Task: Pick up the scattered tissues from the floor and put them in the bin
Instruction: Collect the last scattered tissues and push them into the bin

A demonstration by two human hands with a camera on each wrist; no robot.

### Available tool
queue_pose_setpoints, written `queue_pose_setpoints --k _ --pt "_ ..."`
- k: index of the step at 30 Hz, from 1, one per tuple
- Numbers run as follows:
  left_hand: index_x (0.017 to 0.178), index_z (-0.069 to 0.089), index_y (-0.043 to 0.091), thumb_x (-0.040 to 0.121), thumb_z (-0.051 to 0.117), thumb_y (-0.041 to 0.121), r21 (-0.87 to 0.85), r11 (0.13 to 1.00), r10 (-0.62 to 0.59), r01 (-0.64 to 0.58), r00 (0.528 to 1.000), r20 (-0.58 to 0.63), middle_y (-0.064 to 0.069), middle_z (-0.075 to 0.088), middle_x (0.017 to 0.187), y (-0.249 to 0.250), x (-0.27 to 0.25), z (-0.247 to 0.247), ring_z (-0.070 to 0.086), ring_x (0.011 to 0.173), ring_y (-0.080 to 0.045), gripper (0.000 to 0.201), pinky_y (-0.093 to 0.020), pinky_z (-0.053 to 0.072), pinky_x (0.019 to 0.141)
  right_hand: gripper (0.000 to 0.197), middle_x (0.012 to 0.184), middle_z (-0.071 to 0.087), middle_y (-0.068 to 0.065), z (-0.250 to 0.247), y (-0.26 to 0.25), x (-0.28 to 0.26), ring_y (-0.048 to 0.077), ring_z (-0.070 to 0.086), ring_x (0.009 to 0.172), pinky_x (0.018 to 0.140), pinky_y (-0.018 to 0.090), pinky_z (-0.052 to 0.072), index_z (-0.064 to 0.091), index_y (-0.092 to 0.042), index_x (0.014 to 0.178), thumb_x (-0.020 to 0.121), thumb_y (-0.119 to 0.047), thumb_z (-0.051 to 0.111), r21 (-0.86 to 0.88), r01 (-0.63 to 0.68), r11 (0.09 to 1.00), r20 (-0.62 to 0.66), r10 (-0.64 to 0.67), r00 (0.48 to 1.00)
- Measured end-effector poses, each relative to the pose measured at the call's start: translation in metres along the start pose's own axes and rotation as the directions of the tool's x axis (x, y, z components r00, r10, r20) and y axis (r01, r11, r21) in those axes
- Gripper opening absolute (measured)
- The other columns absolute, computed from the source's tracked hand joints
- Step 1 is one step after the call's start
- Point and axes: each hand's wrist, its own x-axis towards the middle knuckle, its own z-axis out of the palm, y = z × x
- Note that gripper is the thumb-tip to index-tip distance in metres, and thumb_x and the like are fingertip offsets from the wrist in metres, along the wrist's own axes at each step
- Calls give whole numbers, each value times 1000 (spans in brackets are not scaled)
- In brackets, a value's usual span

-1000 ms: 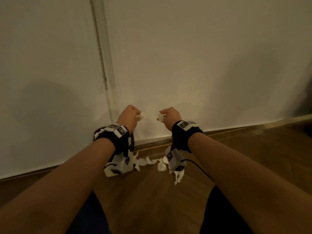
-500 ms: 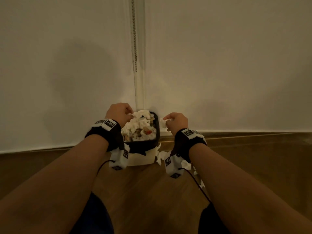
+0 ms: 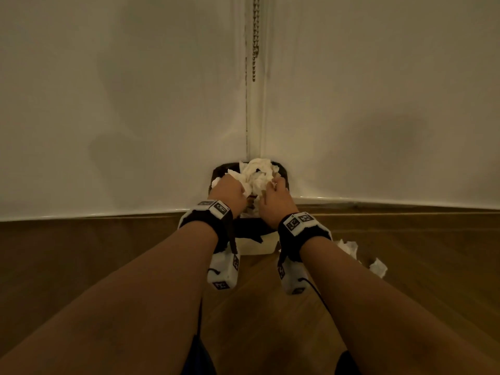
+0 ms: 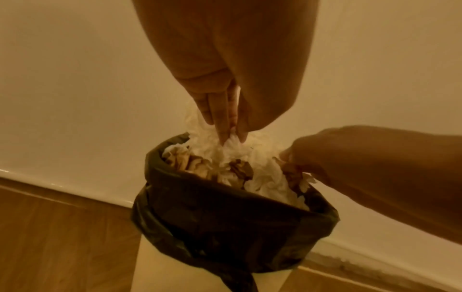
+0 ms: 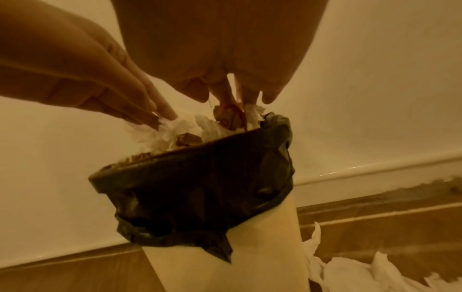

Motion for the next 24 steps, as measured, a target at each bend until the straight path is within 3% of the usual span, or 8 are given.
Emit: queue_pose_setpoints --k 5,8,13,18,24 --pt "113 63 3 91 48 16 66 997 -41 35 995 89 -15 61 119 -3 9 27 56 110 -29 29 -36 47 94 47 138 35 14 22 5 15 28 35 130 114 41 17 40 -6 134 97 -32 30 -89 -27 996 106 37 994" --pt "126 55 3 95 42 17 153 988 -58 34 986 159 -16 51 133 -8 16 42 48 122 -31 36 -38 39 104 50 142 35 13 33 6 21 28 28 136 116 47 12 38 -7 137 97 -33 24 -224 -18 974 192 62 979" --pt "125 56 9 94 41 18 205 978 -66 22 975 212 -14 53 132 -9 21 50 52 117 -30 35 -37 43 100 55 147 33 13 38 7 22 28 27 138 116 46 7 33 -7 142 98 -38 23 -242 -23 970 196 72 978" --pt "133 49 10 96 43 24 227 974 -33 -7 985 171 -12 46 140 -2 19 43 46 126 -29 40 -36 37 103 46 137 45 13 18 8 15 28 39 129 115 43 16 47 -10 130 97 -37 29 -124 -30 992 123 46 991" --pt "113 62 6 97 42 20 291 954 33 -66 993 115 -13 62 118 14 4 19 57 108 -27 30 -33 43 92 39 127 52 13 -16 20 -11 29 49 117 105 39 32 49 -11 127 99 -26 28 -179 18 984 3 -17 1000"
